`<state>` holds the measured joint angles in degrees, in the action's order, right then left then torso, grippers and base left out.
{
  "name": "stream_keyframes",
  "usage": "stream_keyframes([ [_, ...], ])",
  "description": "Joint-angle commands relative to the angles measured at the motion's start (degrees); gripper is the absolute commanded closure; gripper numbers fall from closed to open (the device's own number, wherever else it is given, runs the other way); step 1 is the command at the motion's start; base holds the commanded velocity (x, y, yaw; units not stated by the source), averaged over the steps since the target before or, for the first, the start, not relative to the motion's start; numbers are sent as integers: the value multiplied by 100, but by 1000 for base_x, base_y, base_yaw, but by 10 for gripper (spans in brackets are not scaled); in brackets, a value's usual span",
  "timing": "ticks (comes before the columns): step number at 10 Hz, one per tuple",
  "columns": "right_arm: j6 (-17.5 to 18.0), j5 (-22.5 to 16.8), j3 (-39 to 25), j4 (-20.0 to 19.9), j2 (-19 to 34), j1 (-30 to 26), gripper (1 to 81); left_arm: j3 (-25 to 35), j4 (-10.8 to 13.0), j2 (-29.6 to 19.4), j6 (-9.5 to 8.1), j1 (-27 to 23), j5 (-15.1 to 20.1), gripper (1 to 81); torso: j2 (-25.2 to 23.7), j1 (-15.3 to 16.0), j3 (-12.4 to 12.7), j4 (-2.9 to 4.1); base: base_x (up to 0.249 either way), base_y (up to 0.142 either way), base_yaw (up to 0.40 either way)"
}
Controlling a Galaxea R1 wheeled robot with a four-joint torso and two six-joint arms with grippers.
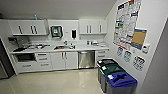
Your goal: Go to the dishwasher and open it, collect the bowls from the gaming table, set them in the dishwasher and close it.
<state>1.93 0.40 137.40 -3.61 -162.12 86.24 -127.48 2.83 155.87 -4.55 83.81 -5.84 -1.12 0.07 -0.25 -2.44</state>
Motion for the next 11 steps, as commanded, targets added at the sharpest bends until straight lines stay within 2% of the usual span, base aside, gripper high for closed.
stream_keyframes([
  [1, -26, -313, -57, -52, 63, -304, 10, 100, 69, -99, 6, -343, 250, 10, 0, 0, 0, 0, 170, 67, 0],
  [11, -26, -313, -74, -8, 55, -295, 10, 91, 69, -90, -2, -343, 250, 10, 0, 0, 0, 0, 170, 62, 0],
])
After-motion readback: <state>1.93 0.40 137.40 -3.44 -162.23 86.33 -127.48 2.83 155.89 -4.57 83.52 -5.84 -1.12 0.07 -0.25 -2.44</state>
